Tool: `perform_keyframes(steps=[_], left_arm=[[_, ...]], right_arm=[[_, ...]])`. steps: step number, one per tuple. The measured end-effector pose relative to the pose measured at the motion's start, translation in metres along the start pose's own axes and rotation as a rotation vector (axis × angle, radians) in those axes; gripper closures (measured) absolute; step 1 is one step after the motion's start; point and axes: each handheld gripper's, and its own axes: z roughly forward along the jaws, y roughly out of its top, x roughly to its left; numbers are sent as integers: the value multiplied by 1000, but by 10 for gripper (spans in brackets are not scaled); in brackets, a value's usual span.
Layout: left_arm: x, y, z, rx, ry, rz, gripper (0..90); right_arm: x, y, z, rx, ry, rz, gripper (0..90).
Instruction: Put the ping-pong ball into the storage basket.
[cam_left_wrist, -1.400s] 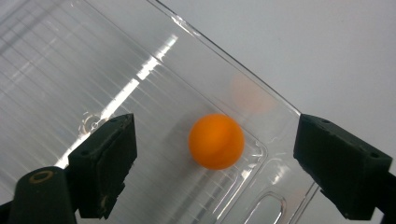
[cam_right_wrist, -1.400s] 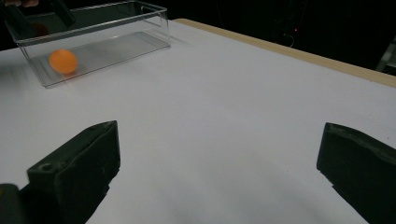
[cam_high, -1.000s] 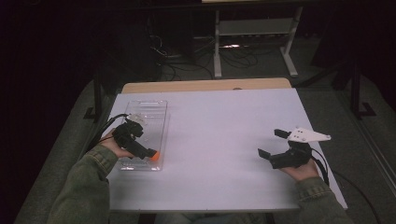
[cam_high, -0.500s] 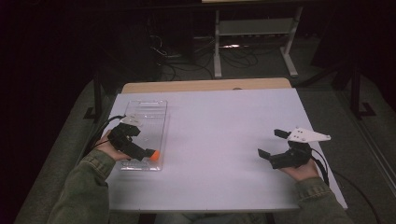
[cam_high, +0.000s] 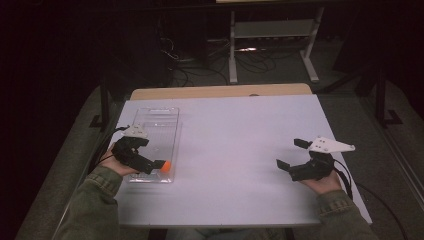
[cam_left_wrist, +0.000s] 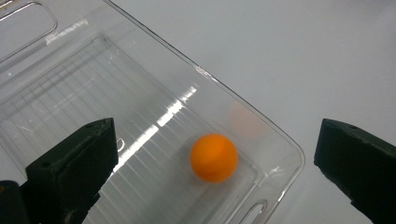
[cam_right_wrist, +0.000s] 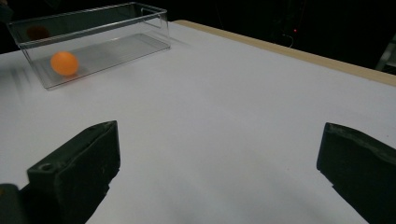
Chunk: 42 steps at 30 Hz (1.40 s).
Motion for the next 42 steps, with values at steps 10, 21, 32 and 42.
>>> perform_keyframes(steps=[10,21,32,42], left_arm=[[-14,-2,-5,-68,8,42,0],[-28,-12,-11,-133,14,68,0],[-30,-34,-13,-212,46,34,0],[-29,-52,-9,-278,57,24,0]], right_arm=[[0,0,0,-1,-6,-5,0],[0,0,0,0,-7,-6,0],[0,0,0,3,-14,-6,0],[0,0,0,1,-13,-5,0]])
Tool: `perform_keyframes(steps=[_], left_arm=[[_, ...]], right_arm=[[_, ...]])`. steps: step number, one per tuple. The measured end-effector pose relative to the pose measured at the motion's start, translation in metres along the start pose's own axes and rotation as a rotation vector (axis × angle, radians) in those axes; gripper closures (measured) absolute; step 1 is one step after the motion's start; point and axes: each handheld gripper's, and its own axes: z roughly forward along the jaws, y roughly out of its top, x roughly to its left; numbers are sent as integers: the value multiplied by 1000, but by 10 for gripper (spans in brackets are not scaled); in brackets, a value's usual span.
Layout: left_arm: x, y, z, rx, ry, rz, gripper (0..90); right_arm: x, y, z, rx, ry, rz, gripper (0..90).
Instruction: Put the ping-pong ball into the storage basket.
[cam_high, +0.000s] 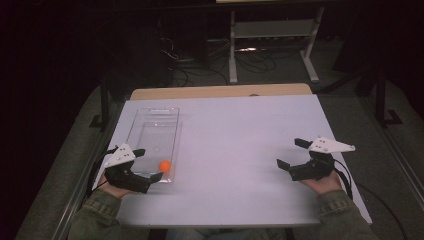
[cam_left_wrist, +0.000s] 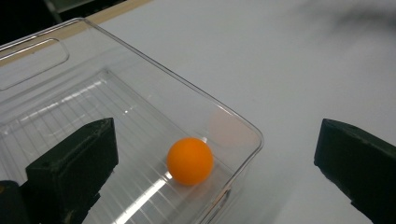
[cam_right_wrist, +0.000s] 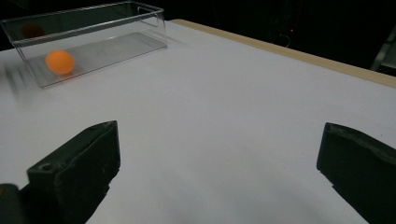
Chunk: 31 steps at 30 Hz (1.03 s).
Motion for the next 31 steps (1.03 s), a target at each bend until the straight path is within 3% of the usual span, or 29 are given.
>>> perform_keyframes(steps=[6,10,15,19,31], left_arm=[[2,-7,-5,-69,66,-11,0],[6,-14,-7,-92,68,-51,0],[5,-19,-9,-129,71,-66,0],[5,-23,-8,-146,36,-95,0],[4,-30,-8,-169,54,-97,0]], right_arm=[[0,0,1,2,1,2,0],[-1,0,1,0,4,3,0],[-1,0,1,-7,8,5,0],[-1,0,3,-14,14,7,0],[-2,1,3,-38,18,19,0]])
